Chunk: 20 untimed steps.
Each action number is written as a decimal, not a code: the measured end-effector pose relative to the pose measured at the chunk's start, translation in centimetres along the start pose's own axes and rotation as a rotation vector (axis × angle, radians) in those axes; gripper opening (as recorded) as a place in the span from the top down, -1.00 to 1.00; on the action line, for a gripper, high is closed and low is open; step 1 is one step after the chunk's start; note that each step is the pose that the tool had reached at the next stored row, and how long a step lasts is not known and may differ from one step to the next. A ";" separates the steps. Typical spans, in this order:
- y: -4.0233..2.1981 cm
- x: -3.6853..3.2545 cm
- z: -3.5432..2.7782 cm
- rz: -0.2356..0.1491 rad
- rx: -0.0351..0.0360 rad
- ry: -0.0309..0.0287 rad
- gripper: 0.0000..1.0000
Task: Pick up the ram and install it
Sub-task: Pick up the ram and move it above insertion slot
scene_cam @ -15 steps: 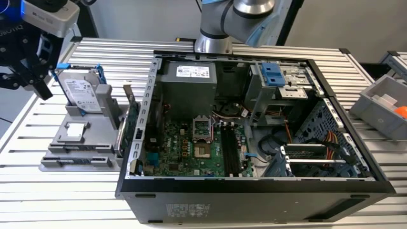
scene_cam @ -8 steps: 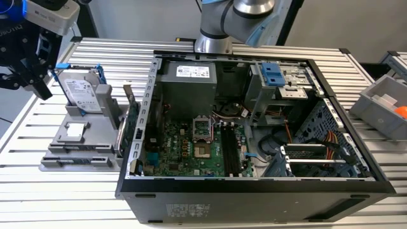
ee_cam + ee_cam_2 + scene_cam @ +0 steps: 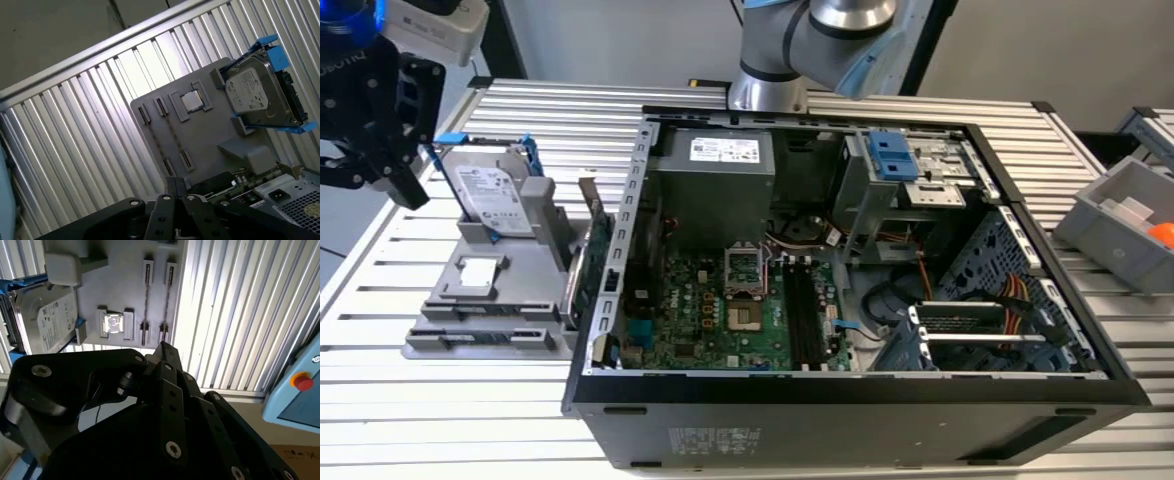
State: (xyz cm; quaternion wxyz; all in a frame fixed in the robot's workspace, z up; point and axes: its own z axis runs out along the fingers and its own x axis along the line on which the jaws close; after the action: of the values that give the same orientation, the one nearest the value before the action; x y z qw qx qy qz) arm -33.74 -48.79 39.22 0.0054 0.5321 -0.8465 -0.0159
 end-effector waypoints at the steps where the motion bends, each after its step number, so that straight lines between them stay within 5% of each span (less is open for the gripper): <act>1: 0.00 -0.01 -0.01 -0.014 -0.0002 0.0007 1.00; 20: 0.12 -0.19 -0.01 -0.289 -0.0023 0.0097 1.00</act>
State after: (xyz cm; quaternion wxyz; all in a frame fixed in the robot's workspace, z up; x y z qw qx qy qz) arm -33.77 -48.57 39.24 0.0078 0.6486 -0.7609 -0.0149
